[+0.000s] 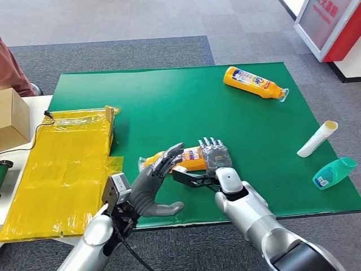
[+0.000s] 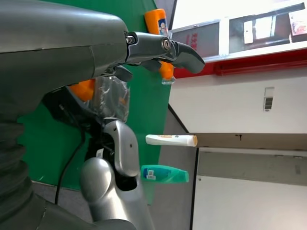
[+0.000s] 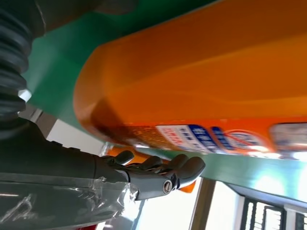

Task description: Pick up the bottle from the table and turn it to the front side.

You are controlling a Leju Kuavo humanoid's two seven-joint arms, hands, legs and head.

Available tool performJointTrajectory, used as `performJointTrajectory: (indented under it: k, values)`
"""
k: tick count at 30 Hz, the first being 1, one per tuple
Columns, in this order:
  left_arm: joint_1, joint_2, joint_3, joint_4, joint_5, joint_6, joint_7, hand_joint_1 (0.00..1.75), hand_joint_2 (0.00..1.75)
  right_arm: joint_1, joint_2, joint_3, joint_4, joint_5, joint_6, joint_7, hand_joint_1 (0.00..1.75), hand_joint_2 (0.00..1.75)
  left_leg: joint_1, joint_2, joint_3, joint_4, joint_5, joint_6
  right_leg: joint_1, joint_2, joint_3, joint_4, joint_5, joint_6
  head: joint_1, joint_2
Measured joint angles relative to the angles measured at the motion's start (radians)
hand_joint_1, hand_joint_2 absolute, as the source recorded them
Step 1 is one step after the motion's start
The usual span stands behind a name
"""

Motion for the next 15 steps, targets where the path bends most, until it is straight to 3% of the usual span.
performJointTrajectory:
  k: [6, 7, 10, 11, 15]
  values:
    - [0.011, 0.006, -0.019, -0.001, -0.001, -0.006, -0.004, 0.00, 1.75, -0.036, -0.024, 0.005, 0.050, 0.052, 0.005, 0.027, 0.03, 1.75, 0.000, 0.000, 0.000, 0.000, 0.000, 0.000, 0.000, 0.000, 0.000, 0.000, 0.000, 0.000, 0.000, 0.000]
    - [0.012, 0.007, -0.021, -0.001, -0.001, -0.006, -0.004, 0.00, 1.75, -0.041, -0.027, 0.005, 0.056, 0.059, 0.007, 0.029, 0.31, 1.75, 0.000, 0.000, 0.000, 0.000, 0.000, 0.000, 0.000, 0.000, 0.000, 0.000, 0.000, 0.001, 0.000, 0.000]
    - [0.015, 0.008, -0.029, -0.001, -0.003, -0.008, -0.004, 0.00, 1.75, -0.049, -0.033, 0.006, 0.071, 0.069, 0.013, 0.034, 1.59, 1.75, 0.000, 0.000, 0.000, 0.000, 0.001, 0.000, 0.000, 0.000, 0.001, 0.000, 0.001, 0.001, 0.000, 0.000]
    - [0.016, 0.009, -0.032, -0.001, -0.003, -0.008, -0.004, 0.00, 1.75, -0.049, -0.035, 0.006, 0.075, 0.070, 0.015, 0.035, 1.75, 1.75, 0.000, 0.000, 0.000, 0.000, 0.001, 0.000, 0.000, 0.000, 0.001, 0.000, 0.001, 0.001, 0.000, 0.000]
    - [0.021, 0.009, -0.040, -0.001, -0.004, -0.007, -0.004, 0.00, 1.75, -0.049, -0.037, 0.006, 0.087, 0.070, 0.017, 0.033, 1.75, 1.75, 0.000, 0.000, 0.000, 0.000, 0.001, 0.001, 0.000, 0.000, 0.000, 0.000, 0.001, 0.001, 0.000, 0.000]
